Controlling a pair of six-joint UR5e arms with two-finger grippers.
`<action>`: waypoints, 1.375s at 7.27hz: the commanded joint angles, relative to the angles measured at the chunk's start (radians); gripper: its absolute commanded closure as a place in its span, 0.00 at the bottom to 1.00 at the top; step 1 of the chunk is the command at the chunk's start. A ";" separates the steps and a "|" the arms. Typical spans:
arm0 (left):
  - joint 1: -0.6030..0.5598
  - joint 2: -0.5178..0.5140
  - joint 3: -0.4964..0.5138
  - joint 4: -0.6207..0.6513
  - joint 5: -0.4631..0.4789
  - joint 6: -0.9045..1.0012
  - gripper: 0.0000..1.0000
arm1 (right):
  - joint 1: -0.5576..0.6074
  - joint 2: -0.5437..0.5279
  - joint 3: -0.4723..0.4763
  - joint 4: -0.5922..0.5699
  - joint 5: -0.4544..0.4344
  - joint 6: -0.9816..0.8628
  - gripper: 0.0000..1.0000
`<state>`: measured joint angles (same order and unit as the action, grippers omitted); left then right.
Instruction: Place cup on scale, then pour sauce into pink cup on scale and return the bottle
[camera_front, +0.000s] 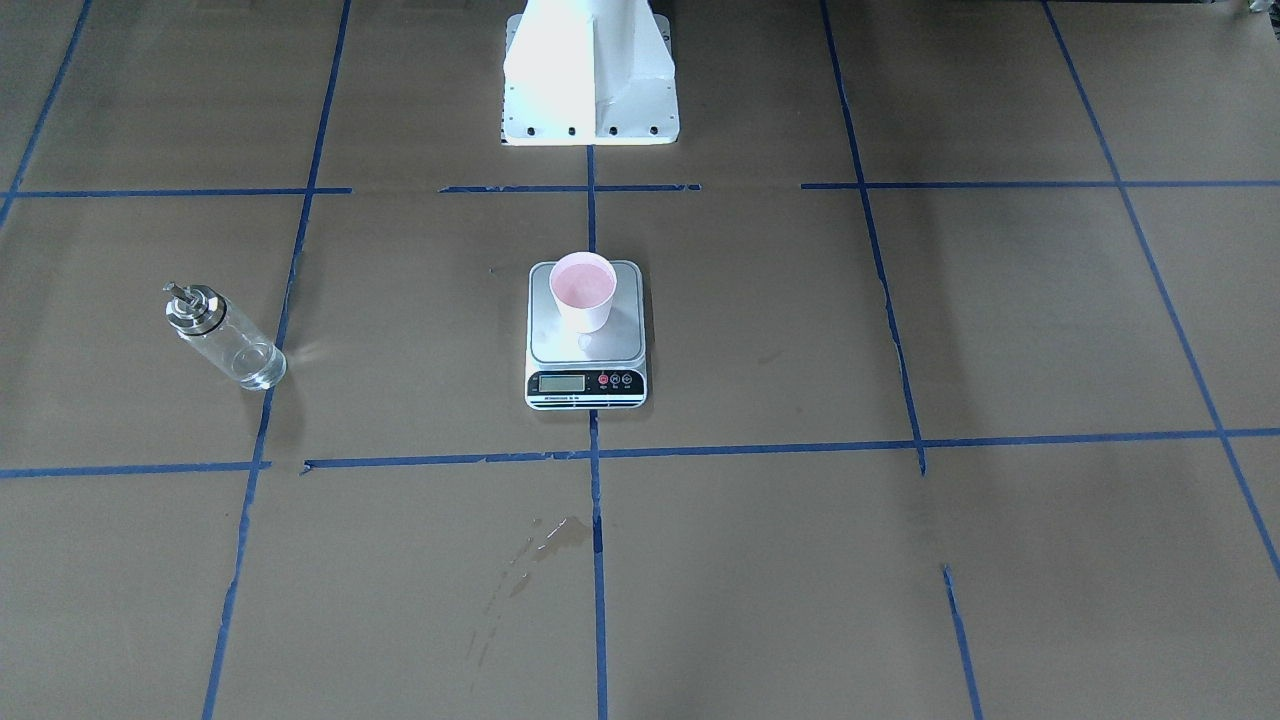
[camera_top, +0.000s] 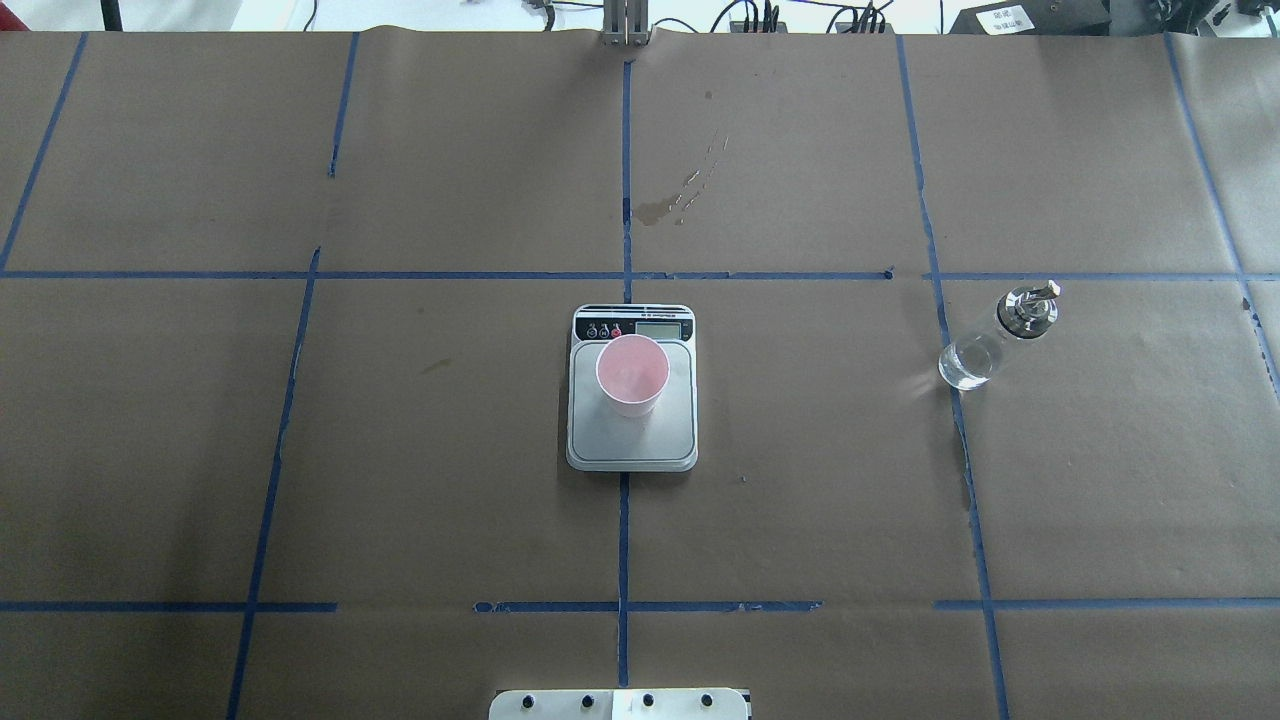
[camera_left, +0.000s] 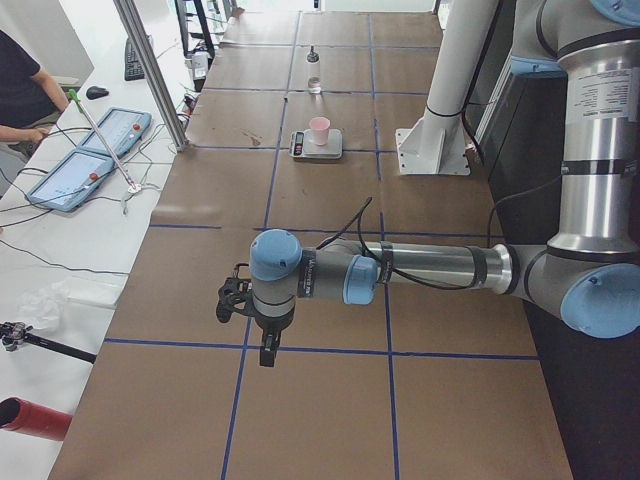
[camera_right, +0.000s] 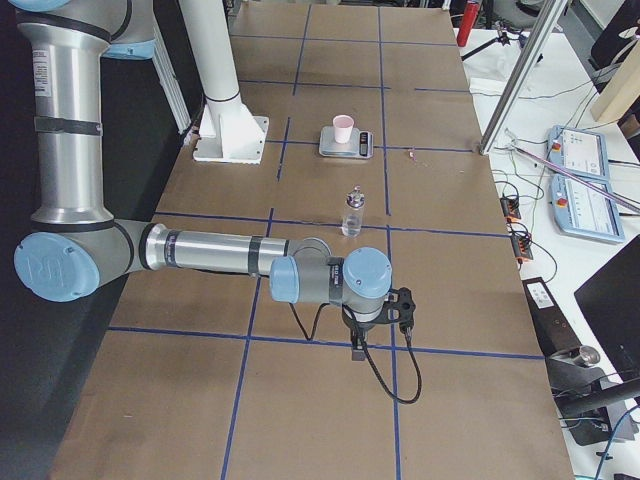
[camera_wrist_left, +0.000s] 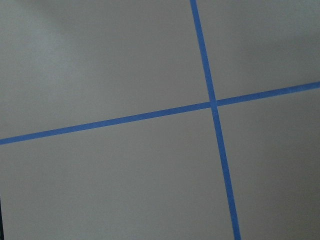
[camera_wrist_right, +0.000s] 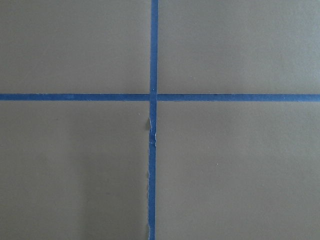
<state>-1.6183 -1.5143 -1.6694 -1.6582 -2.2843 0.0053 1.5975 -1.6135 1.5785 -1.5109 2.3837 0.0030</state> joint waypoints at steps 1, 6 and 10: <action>0.000 0.000 -0.004 -0.008 -0.006 -0.007 0.00 | 0.002 -0.002 0.001 0.000 0.000 0.000 0.00; 0.000 -0.001 0.005 -0.092 -0.064 -0.001 0.00 | 0.002 0.000 0.005 0.003 0.002 0.000 0.00; 0.000 0.000 0.008 -0.091 -0.063 -0.002 0.00 | 0.002 0.001 0.006 0.004 0.002 -0.002 0.00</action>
<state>-1.6183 -1.5143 -1.6622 -1.7488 -2.3474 0.0032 1.5999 -1.6127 1.5829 -1.5065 2.3854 0.0018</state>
